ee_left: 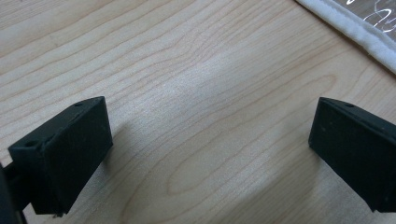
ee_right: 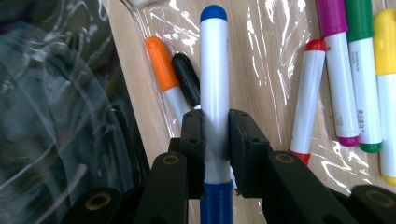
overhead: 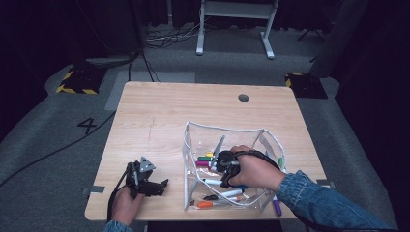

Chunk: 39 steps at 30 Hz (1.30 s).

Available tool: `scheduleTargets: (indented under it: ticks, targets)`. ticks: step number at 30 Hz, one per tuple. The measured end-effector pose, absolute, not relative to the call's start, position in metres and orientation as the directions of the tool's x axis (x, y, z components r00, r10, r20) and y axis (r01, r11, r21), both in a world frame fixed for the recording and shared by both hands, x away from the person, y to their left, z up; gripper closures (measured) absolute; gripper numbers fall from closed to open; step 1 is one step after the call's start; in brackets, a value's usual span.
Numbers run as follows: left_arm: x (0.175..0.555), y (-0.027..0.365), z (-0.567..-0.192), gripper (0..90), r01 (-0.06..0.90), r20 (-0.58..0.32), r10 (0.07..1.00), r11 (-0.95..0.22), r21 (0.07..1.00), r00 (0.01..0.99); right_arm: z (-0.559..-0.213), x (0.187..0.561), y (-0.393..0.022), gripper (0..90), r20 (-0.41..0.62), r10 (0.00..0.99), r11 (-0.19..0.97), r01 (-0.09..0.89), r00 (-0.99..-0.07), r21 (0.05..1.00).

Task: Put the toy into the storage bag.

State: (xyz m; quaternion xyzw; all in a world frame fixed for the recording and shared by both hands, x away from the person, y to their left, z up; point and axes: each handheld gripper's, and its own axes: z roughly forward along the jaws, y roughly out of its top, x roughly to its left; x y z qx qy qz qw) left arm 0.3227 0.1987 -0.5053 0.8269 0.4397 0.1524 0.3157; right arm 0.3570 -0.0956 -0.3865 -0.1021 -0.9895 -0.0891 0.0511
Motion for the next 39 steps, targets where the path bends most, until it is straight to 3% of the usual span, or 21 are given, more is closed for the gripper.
scheduleTargets:
  ticks: [6,8,10,15,22,24,30,39]
  targets:
    - [0.323,0.199,-0.505,0.0,0.631,-0.026,0.824,-0.413,0.656,0.567,-0.393,0.358,-0.094,76.4,0.134,0.186,0.970,0.204,-0.973,0.132]
    - [0.323,0.199,-0.505,0.0,0.631,-0.026,0.824,-0.413,0.656,0.566,-0.394,0.358,-0.093,69.8,0.107,0.190,0.970,0.203,-0.976,0.134]
    - [0.323,0.199,-0.505,0.0,0.630,-0.024,0.823,-0.415,0.656,0.567,-0.394,0.359,-0.093,55.1,0.052,0.181,0.966,0.187,-0.982,0.177]
    - [0.323,0.199,-0.505,0.0,0.630,-0.024,0.823,-0.416,0.656,0.568,-0.378,0.360,-0.099,52.7,0.015,0.215,0.940,0.211,-0.976,0.267]
    - [0.323,0.199,-0.505,0.0,0.631,-0.026,0.823,-0.414,0.656,0.567,-0.321,0.355,-0.125,51.3,-0.017,0.319,0.838,0.274,-0.948,0.473]
    - [0.323,0.199,-0.505,0.0,0.630,-0.023,0.822,-0.417,0.656,0.568,-0.313,0.354,-0.132,52.1,-0.015,0.340,0.820,0.288,-0.940,0.495]
    - [0.323,0.199,-0.505,0.0,0.629,-0.021,0.823,-0.418,0.656,0.568,-0.278,0.350,-0.201,55.9,-0.006,0.505,0.701,0.406,-0.863,0.586]
    - [0.323,0.199,-0.505,0.0,0.628,-0.020,0.823,-0.418,0.656,0.568,-0.277,0.352,-0.285,57.4,0.027,0.670,0.569,0.536,-0.742,0.624]
